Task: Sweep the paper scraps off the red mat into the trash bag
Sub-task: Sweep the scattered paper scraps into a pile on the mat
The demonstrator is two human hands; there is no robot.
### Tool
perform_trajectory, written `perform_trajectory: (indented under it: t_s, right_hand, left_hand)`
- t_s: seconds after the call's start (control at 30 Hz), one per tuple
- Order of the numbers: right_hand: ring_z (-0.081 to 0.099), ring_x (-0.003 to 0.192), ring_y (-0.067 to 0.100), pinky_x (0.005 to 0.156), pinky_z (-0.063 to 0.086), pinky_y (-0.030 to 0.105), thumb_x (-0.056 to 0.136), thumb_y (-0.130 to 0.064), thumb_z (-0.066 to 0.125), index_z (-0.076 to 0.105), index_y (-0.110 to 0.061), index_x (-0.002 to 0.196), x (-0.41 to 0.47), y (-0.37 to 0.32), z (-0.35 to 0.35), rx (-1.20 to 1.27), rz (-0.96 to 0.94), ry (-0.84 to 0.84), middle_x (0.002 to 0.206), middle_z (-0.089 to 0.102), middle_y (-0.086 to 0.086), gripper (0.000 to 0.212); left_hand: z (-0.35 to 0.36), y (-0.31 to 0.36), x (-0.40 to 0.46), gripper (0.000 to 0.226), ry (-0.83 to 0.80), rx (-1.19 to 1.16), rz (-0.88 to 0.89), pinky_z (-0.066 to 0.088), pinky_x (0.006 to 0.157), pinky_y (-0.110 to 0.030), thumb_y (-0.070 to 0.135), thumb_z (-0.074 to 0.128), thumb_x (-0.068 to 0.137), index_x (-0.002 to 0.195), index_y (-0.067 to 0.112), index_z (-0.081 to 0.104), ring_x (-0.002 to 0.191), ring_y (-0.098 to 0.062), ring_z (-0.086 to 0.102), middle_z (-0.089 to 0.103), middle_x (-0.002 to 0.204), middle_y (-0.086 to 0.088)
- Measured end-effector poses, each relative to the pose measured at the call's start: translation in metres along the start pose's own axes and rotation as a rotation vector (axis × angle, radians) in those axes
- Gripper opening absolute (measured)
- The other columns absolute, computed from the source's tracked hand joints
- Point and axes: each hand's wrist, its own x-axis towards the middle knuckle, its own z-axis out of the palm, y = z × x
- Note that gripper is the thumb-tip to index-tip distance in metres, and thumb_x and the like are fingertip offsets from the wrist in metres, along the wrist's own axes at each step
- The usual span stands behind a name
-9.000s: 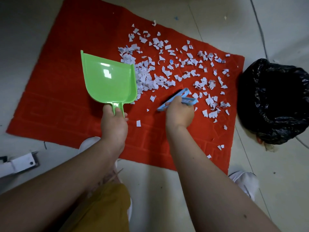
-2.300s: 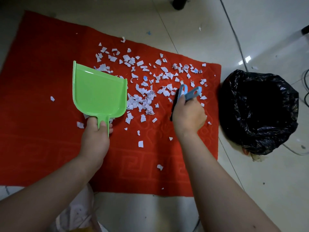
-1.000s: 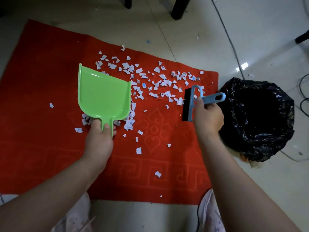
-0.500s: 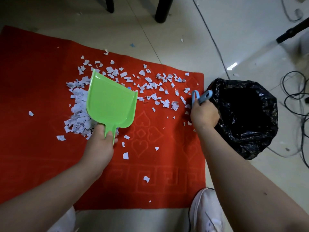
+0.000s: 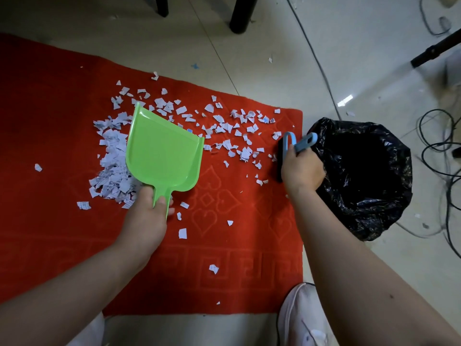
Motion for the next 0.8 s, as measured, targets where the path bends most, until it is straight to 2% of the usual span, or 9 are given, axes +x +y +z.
perform_trajectory:
  t_s: [0.13,0.23,0.33,0.43,0.5,0.6,0.7,0.8]
  right_hand:
    - [0.063,0.090,0.029,0.082,0.050,0.037,0.096,-0.043,0.039,0.064,-0.013,0.096,-0.010,-0.020,0.018,0.036,-0.046,-0.096,0.094,0.067,0.008,0.040]
    - [0.063,0.082,0.025,0.077,0.049,0.035,0.096,-0.041,0.041,0.061,-0.014,0.086,-0.016,-0.028,0.022,0.072,-0.098,-0.121,0.083,0.063,0.003,0.035]
    - [0.062,0.084,0.027,0.076,0.046,0.035,0.096,-0.041,0.041,0.063,-0.011,0.086,-0.016,-0.026,0.011,0.092,-0.144,-0.064,0.085,0.065,0.006,0.039]
    - [0.061,0.090,0.029,0.072,0.037,0.030,0.097,-0.040,0.039,0.063,-0.010,0.093,-0.012,-0.028,0.003,0.046,-0.137,0.032,0.089,0.065,0.008,0.039]
    - [0.062,0.093,0.032,0.073,0.039,0.032,0.098,-0.041,0.037,0.063,-0.010,0.097,-0.012,-0.033,0.007,0.014,-0.122,0.041,0.096,0.067,0.011,0.040]
    - [0.062,0.093,0.032,0.074,0.042,0.033,0.098,-0.042,0.036,0.062,-0.011,0.103,-0.020,-0.048,0.020,0.007,-0.128,-0.061,0.099,0.067,0.011,0.040]
    - [0.052,0.076,0.024,0.067,0.032,0.028,0.099,-0.039,0.037,0.062,-0.011,0.101,-0.038,-0.066,0.032,0.000,-0.239,-0.168,0.082,0.057,0.004,0.037]
    - [0.050,0.073,0.023,0.067,0.033,0.029,0.099,-0.039,0.038,0.061,-0.011,0.096,-0.051,-0.073,0.040,-0.006,-0.349,-0.208,0.078,0.052,0.001,0.037]
  left_hand:
    - [0.002,0.000,0.000,0.016,0.001,0.003,-0.003,0.048,0.086,-0.036,0.012,0.036,0.100,0.109,0.018,0.047,0.094,-0.022,0.066,0.063,0.108,-0.008]
    - [0.001,0.000,0.001,0.015,0.007,-0.013,-0.012,0.045,0.082,-0.033,0.012,0.036,0.100,0.108,0.019,0.047,0.095,-0.022,0.066,0.063,0.107,-0.008]
    - [-0.002,0.001,0.001,0.017,0.011,-0.022,-0.008,0.044,0.080,-0.032,0.012,0.035,0.100,0.109,0.021,0.047,0.096,-0.022,0.065,0.063,0.107,-0.006]
    - [-0.004,0.000,0.001,0.019,0.017,-0.029,-0.007,0.045,0.083,-0.033,0.011,0.035,0.101,0.111,0.022,0.047,0.096,-0.022,0.064,0.063,0.108,-0.006]
    - [-0.005,0.000,0.001,0.018,0.021,-0.030,-0.014,0.044,0.083,-0.033,0.011,0.034,0.101,0.111,0.020,0.046,0.096,-0.022,0.064,0.062,0.108,-0.006]
    - [-0.006,0.000,0.002,0.016,0.033,-0.041,-0.023,0.045,0.082,-0.033,0.012,0.034,0.101,0.111,0.018,0.046,0.096,-0.021,0.065,0.062,0.110,-0.008]
    - [-0.008,-0.001,0.005,0.017,0.051,-0.038,-0.023,0.046,0.081,-0.033,0.012,0.034,0.101,0.112,0.021,0.044,0.097,-0.021,0.065,0.062,0.110,-0.007]
    - [-0.013,-0.001,0.007,0.014,0.064,-0.051,-0.033,0.050,0.087,-0.040,0.013,0.034,0.101,0.108,0.020,0.044,0.097,-0.022,0.065,0.062,0.110,-0.009]
